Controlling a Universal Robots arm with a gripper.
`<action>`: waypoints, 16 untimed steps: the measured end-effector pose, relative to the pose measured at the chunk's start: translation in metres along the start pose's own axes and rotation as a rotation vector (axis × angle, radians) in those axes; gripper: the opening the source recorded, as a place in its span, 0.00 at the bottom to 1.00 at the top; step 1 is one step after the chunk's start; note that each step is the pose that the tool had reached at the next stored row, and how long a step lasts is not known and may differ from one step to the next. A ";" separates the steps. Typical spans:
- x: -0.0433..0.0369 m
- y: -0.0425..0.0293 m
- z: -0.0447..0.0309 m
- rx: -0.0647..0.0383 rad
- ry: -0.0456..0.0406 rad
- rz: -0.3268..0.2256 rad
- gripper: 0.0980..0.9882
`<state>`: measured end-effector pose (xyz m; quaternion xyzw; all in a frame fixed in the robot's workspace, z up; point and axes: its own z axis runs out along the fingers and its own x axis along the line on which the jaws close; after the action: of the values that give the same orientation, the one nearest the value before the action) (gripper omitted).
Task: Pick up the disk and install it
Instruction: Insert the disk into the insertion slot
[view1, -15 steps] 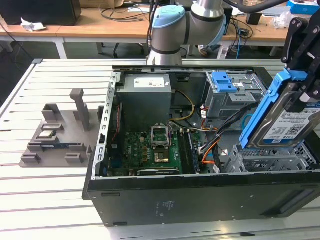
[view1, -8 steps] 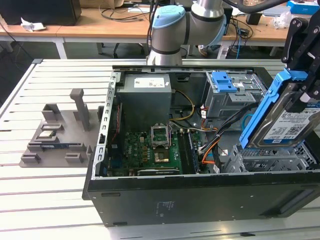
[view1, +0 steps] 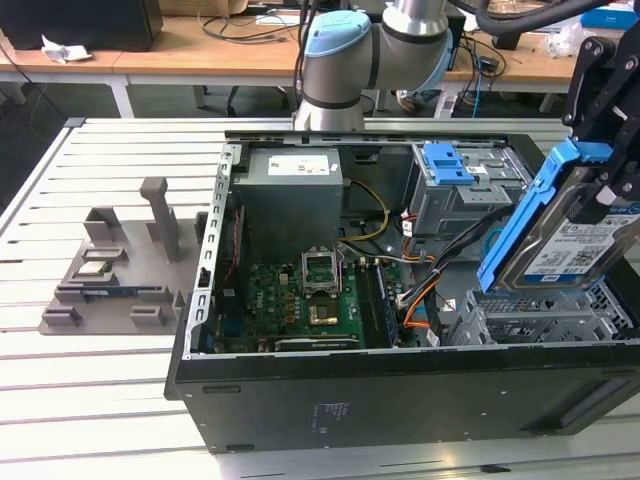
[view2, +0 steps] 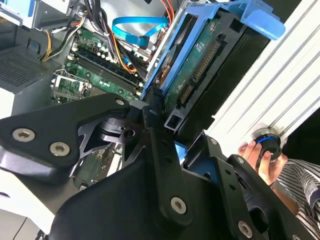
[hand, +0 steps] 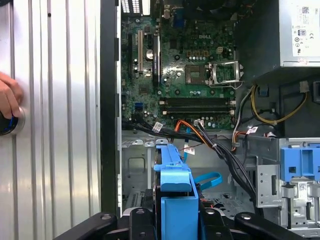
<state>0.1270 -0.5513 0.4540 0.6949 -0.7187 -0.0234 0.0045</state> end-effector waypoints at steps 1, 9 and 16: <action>0.0001 -0.0008 0.0047 0.000 0.0008 0.016 0.30; 0.0004 -0.0033 0.0189 0.001 0.0037 0.026 0.30; 0.0007 -0.0038 0.0316 0.001 0.0039 0.026 0.30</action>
<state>0.1295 -0.5513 0.4223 0.6854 -0.7278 -0.0217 0.0059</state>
